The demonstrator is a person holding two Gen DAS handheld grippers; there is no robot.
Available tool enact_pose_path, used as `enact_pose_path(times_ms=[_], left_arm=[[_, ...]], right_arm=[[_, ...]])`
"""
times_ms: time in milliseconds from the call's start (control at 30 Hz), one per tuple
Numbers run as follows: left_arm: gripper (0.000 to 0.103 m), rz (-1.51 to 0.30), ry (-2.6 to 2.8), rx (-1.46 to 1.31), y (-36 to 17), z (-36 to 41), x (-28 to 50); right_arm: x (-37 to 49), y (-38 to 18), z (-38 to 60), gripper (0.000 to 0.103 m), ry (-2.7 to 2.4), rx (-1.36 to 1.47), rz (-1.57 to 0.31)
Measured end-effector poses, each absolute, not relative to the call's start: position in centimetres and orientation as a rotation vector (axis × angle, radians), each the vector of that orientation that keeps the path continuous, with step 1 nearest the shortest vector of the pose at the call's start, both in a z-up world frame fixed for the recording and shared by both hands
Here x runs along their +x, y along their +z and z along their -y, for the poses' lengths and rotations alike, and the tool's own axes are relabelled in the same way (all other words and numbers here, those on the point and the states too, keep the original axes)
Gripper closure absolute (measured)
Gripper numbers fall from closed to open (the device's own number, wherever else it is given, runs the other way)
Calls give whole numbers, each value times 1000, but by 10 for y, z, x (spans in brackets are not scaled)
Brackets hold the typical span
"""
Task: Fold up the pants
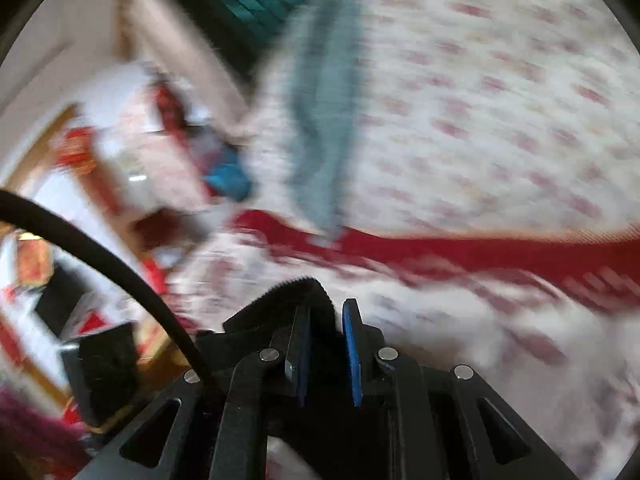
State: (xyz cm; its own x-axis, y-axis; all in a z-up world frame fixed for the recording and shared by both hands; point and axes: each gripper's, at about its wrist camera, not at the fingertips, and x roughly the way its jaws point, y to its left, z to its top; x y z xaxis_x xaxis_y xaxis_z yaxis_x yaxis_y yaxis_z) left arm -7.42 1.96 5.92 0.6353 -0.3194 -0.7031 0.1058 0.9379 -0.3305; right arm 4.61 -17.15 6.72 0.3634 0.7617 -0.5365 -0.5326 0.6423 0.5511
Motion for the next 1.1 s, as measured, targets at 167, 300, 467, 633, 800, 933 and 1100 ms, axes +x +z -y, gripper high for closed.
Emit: enact_pose_path(times_ms=[167, 300, 467, 633, 800, 933, 1100], left_arm=[[69, -884, -234, -251, 63, -8, -80], [48, -867, -364, -344, 88, -23, -92], [47, -853, -467, -351, 100, -19, -102], [47, -846, -380, -289, 104, -28, -110], [47, -842, -248, -257, 98, -64, -121], [47, -866, -170, -246, 83, -82, -121], [47, -867, -106, -255, 69, -88, -117]], right_arm=[[44, 38, 206, 87, 672, 269, -936], [33, 63, 226, 65, 644, 297, -860], [17, 106, 203, 65, 815, 302, -770], [-2, 119, 158, 63, 934, 190, -792], [-17, 75, 133, 63, 921, 77, -908], [-32, 45, 142, 63, 860, -41, -924], [-35, 43, 159, 63, 808, -53, -905]])
